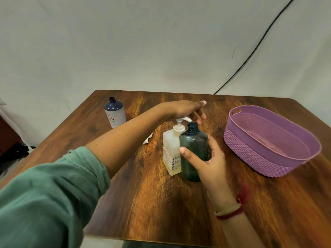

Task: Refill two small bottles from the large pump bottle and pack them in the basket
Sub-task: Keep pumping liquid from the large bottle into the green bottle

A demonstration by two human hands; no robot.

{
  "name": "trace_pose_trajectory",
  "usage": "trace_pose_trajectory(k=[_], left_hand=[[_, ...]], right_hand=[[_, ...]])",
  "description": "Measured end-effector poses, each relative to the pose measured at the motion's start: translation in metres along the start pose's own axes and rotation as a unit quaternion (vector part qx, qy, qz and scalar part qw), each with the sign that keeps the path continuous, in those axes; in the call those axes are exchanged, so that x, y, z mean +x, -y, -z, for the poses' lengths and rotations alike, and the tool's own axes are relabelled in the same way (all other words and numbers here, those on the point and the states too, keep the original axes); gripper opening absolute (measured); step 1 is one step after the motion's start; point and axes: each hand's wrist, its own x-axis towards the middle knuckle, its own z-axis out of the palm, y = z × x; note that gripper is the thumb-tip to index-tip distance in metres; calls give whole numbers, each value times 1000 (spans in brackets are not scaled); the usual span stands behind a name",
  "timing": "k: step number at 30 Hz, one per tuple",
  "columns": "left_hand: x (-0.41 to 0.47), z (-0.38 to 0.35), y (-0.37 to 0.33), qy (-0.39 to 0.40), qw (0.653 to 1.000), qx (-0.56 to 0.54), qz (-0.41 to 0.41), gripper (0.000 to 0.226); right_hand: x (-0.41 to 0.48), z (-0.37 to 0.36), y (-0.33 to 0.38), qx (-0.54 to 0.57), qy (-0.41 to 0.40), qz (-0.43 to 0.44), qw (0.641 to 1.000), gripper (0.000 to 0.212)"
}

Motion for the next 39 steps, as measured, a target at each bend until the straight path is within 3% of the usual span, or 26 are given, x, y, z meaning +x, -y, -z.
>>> trace_pose_trajectory(k=[18,22,29,35,39], left_hand=[[-2,-2,-4,21,998,64,-5,37],[-3,-3,-9,7,993,111,-23,37],[-4,-10,-5,-19,983,180,32,37],[-11,-9,-10,-32,998,55,14,38],[-13,-8,-15,-20,997,77,9,42]], right_hand=[[11,12,-1,-92,6,-4,996,69],[14,13,-1,-112,0,-7,994,69],[12,10,-3,-127,-14,-14,992,59],[6,8,7,-117,-22,-46,992,63],[9,11,12,-163,-28,-49,985,63]])
